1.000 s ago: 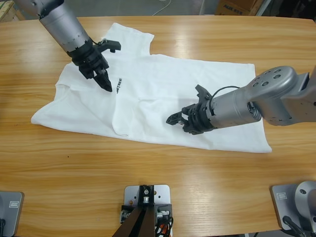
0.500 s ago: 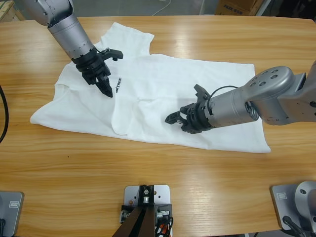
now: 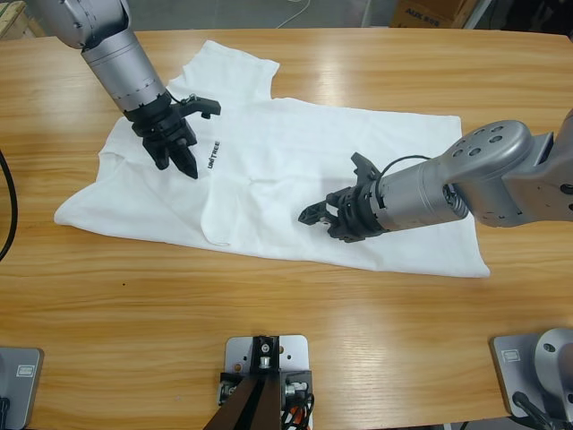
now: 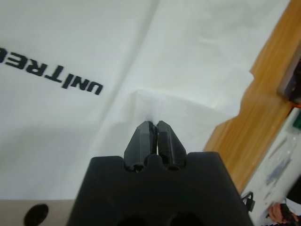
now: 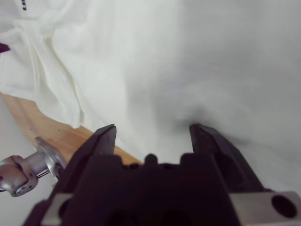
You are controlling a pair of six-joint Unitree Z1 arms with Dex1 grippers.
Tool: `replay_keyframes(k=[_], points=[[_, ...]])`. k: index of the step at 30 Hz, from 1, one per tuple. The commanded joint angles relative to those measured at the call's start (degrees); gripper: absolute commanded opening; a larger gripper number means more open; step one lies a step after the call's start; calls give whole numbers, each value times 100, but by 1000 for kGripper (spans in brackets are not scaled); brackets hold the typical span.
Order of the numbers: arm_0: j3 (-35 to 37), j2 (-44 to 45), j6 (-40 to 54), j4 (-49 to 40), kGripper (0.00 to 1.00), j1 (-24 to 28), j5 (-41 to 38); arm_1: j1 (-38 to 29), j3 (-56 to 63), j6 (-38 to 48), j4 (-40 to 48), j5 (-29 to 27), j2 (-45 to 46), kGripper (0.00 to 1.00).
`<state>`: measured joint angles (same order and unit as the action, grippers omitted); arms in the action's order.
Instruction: Fold clothes
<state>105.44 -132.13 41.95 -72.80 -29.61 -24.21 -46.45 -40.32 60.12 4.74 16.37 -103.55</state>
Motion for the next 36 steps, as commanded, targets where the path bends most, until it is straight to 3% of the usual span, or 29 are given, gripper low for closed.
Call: replay_keyframes(k=[1,5,15,24,36], points=[[-154,-315,117,-156,0,34,-134,-66,286,-313,-441,-452,912,660],[-277,-243,140,-168,0,25,-123,-64,304,-457,-938,-771,1459,660],[-1059,138,188,-147,0,-45,-21,-62,371,-440,-896,-743,1205,660],[-1975,993,38,-126,0,-45,172,-66,383,-431,-749,-630,958,660],[-2451,961,-795,-103,0,122,1510,-118,455,-396,-740,-626,984,660]])
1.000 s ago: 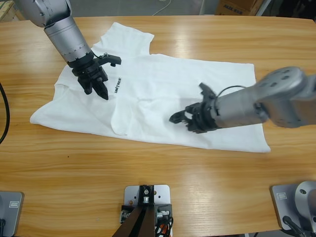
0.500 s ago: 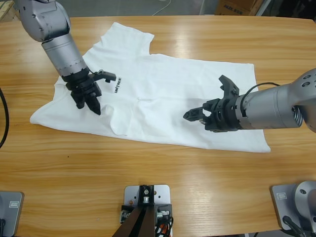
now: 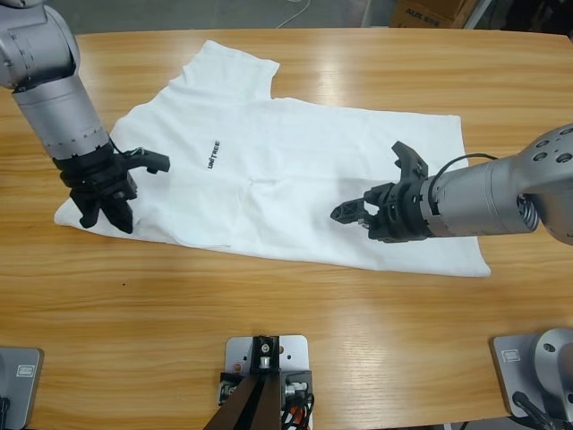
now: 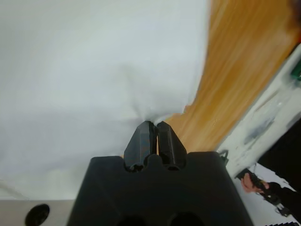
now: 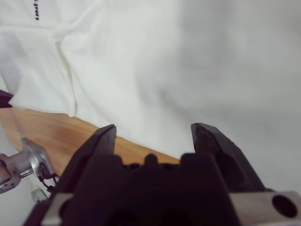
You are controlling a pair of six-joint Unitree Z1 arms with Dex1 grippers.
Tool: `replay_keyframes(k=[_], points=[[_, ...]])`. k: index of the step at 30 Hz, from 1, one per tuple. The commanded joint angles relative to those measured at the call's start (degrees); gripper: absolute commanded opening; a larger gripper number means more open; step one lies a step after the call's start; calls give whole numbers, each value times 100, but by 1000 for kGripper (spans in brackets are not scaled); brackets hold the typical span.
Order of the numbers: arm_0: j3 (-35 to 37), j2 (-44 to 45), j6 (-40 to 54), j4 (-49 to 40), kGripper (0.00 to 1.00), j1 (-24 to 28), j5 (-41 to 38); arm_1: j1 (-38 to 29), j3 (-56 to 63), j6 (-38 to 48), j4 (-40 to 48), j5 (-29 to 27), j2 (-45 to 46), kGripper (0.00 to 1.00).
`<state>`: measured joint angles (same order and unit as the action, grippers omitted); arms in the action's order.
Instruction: Fold clothes
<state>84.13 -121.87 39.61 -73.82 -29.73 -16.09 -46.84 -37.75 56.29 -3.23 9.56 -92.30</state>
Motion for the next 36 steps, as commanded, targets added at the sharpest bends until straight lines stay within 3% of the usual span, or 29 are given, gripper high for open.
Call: replay_keyframes(k=[1,3,4,5,7,8,9,10,12,15,18,22,29,36], points=[[-318,-92,-616,1,0,140,746,-80,201,-8,66,55,-147,660],[-318,-162,-649,1,0,143,757,-89,215,-1,76,55,-144,663],[-318,-192,-688,-1,67,140,757,-89,221,5,76,55,-139,668],[-329,-179,-737,-1,347,135,757,-94,236,5,76,44,-125,707],[-336,-102,-860,5,642,129,729,-97,263,5,76,11,-86,800],[-315,-46,-913,8,739,135,649,-97,275,5,71,-15,-65,881],[-316,17,-929,8,761,135,521,-104,284,5,68,-40,-44,944],[-316,47,-929,6,785,135,386,-113,284,3,68,-75,-28,981],[-309,56,-937,-1,981,156,83,-159,277,-4,76,-165,4,1000],[-318,53,-1032,-39,996,210,-61,-296,277,-16,55,-388,116,1000],[-334,51,-1366,-203,992,593,-57,-428,275,-67,-122,-708,239,1000],[-460,198,-2026,-212,996,1021,-89,-475,210,-147,-1022,-1239,345,1000],[-752,453,-2512,430,1000,1154,-1180,-493,-231,-187,-1961,-1747,130,1000],[-758,-30,-3100,723,1000,1138,-1010,-445,-519,-187,-2156,-1921,-12,1000]])
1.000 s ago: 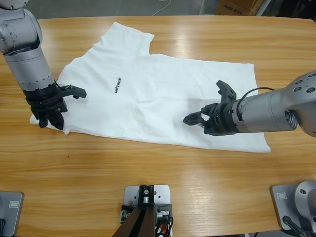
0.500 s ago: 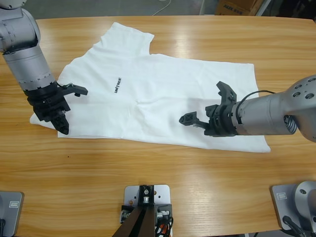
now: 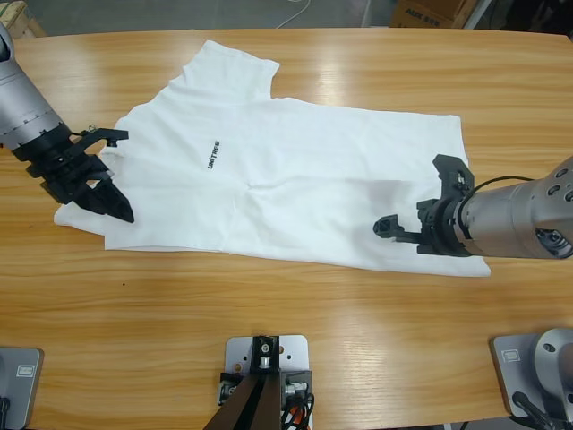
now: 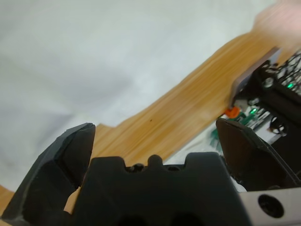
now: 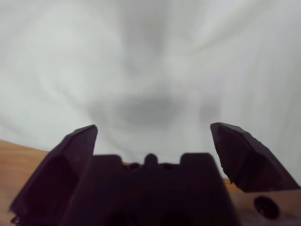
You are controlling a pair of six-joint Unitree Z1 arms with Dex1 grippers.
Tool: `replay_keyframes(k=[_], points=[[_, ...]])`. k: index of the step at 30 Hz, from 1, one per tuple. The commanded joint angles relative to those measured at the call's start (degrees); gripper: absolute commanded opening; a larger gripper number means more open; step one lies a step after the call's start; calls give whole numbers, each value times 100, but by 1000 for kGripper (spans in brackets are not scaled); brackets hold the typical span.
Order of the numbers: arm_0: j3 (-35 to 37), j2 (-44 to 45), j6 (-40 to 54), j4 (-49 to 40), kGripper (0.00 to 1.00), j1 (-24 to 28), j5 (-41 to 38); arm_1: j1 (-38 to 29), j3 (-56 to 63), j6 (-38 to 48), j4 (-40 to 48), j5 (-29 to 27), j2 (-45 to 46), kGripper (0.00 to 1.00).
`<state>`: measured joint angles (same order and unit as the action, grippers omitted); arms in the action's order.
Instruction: Fold clothes
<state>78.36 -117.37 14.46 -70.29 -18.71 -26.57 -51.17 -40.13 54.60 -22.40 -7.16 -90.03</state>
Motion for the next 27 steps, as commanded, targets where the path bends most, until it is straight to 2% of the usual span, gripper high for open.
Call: replay_keyframes(k=[1,3,6,11,18,27], points=[[-181,-498,-764,424,1000,15,174,-12,-311,-106,-230,-318,-262,1000],[-172,-498,-1235,521,1000,-82,508,-5,-427,-465,-251,-493,-280,1000],[-141,-531,-1819,611,1000,-270,856,293,-471,-556,-441,-690,-360,1000],[-216,-677,-1917,711,987,-403,845,954,-470,-556,-555,-648,-614,1000],[-197,-763,-1945,753,987,-419,812,1260,-526,-547,-494,-690,-1100,1000],[-207,-788,-2156,804,977,-423,829,1642,-556,-422,-647,-1241,-1535,1000]])
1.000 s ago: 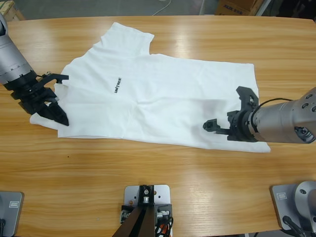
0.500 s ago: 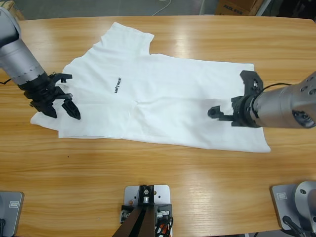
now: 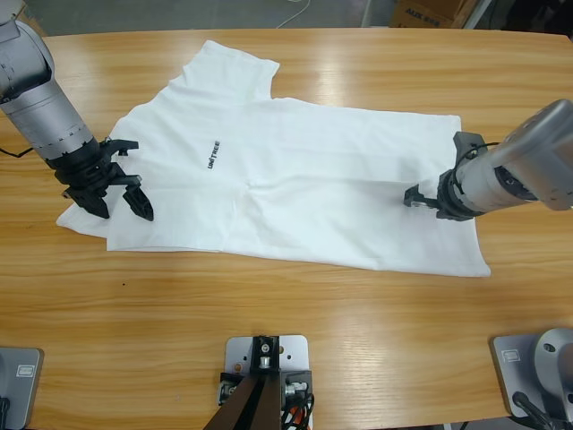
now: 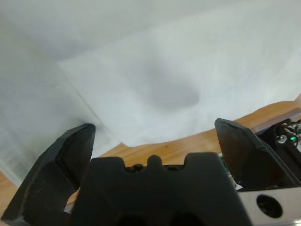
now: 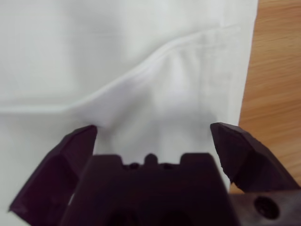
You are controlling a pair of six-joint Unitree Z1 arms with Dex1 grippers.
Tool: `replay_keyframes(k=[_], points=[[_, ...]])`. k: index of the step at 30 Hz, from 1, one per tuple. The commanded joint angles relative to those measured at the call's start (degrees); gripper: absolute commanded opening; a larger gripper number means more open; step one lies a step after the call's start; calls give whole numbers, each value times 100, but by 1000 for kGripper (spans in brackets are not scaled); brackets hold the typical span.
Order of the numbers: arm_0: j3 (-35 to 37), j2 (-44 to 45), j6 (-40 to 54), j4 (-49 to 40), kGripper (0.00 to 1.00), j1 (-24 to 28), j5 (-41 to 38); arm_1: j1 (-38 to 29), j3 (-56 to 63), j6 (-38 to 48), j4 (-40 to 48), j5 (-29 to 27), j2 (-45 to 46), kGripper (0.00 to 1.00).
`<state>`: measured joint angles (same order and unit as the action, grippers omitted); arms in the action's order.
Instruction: Fold clothes
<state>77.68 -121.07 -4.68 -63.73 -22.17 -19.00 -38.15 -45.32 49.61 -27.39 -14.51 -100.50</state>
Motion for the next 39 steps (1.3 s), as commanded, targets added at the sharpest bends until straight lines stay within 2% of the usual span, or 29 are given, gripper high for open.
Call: replay_keyframes(k=[1,5,13,20,22,23,24,26,30,32,39], points=[[-143,-426,-244,147,977,-77,77,377,-29,90,-168,-574,-478,1000],[-181,-486,-244,151,946,-77,80,414,-40,154,-242,-790,-385,1000],[-186,-524,-240,177,945,-77,72,414,-38,264,-451,-957,-371,996],[-209,-398,-262,172,945,-75,58,414,-372,-34,-1193,-1092,823,1000],[-201,-400,-262,177,945,-86,43,414,-407,-300,-1358,-839,1322,986],[-201,-400,-265,177,945,-94,36,411,-398,-433,-1335,-442,1554,868],[-206,-393,-270,177,945,-101,36,337,-377,-449,-1277,-74,1704,686],[-220,-391,-270,177,945,-105,36,-106,-238,-105,-1217,191,1730,509],[-211,-382,-279,177,945,-110,36,-546,127,451,-912,478,1259,467],[-218,-371,-293,175,945,-112,45,-546,129,547,-839,588,1060,399],[-236,-345,-327,179,945,-112,105,-549,621,1036,-479,847,737,447]])
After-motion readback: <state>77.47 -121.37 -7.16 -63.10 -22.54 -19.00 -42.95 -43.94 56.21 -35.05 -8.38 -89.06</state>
